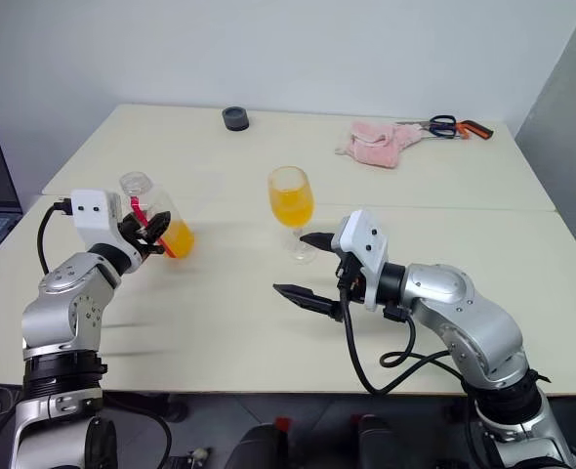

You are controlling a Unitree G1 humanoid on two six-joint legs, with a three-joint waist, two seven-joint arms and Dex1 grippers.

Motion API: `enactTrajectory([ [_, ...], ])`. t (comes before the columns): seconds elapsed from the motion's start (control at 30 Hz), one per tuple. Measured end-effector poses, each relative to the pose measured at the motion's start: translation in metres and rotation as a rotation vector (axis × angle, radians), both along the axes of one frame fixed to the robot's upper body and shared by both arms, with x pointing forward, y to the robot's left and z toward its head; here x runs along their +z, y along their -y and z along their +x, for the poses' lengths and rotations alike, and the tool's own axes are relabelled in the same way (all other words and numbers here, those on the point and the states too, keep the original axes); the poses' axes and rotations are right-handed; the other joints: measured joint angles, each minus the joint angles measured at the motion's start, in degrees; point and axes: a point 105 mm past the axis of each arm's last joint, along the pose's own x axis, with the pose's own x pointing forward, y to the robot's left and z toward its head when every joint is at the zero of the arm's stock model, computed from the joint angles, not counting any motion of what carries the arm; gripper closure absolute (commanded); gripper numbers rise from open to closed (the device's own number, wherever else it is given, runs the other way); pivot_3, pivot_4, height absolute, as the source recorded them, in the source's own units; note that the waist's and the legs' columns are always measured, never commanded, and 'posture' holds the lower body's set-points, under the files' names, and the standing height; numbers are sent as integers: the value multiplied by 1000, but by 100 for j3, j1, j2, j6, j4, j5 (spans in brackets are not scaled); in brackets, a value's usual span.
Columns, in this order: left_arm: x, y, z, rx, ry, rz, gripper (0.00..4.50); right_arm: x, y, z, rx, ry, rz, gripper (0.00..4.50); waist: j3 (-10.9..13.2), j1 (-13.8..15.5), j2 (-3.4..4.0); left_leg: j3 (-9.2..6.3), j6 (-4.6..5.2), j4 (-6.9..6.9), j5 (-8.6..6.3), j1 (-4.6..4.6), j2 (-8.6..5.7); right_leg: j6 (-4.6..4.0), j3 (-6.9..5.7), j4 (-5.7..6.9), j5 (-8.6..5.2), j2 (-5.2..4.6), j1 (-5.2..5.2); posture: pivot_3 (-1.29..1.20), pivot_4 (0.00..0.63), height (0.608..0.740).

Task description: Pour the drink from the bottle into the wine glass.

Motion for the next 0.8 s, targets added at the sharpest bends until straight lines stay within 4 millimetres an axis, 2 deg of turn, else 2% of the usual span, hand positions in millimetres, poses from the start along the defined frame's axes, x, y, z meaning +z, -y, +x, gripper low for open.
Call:
enactTrajectory([
  [0.17, -12, 0, -2, -13, -37, -4, 14, 0, 0, 1, -5, 0, 1, 0, 0, -4, 0, -3, 0, -1, 0, -1, 1, 0, -2, -1, 0, 0, 0, 0, 150, 740],
  [0.8, -11, 3, -5, -38, -12, 13, 14, 0, 0, 2, -18, 0, 3, 0, 0, -4, 0, -4, 0, -5, 0, -2, 1, 1, -1, -6, 0, 0, 0, 0, 150, 740],
])
